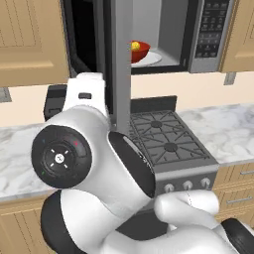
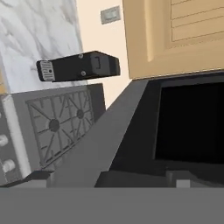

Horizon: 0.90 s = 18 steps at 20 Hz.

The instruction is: Pick the corn from the sink and place it in the bowl. Then pick the bowl and place it in the microwave. Then close the microwave door and press the start button.

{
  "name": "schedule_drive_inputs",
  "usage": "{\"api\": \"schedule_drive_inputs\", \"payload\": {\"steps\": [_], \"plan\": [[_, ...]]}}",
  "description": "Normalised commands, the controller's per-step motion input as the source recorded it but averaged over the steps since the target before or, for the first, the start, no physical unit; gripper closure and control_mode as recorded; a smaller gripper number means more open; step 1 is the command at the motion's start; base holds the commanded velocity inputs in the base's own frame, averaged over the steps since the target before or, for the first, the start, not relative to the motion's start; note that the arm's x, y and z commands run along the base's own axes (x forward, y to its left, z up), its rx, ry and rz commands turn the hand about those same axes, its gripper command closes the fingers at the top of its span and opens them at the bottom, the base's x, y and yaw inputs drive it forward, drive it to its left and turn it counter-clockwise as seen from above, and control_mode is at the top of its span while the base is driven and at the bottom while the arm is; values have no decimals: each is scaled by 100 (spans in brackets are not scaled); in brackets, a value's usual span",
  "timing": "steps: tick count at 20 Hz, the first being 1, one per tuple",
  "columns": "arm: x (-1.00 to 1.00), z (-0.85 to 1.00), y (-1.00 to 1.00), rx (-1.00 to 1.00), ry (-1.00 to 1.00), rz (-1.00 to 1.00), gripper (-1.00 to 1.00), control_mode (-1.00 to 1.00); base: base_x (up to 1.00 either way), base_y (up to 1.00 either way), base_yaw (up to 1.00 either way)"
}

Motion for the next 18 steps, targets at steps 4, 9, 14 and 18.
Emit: {"api": "schedule_drive_inputs", "payload": {"steps": [4,9,14,18], "plan": [[16,-3,-100,11,0,-20,-100,-100,0,0,0],[40,-1,-100,13,0,-13,-100,-100,0,0,0],[44,0,-100,10,0,-1,-100,-100,0,0,0],[61,0,-100,4,0,0,-100,-100,0,0,0]]}}
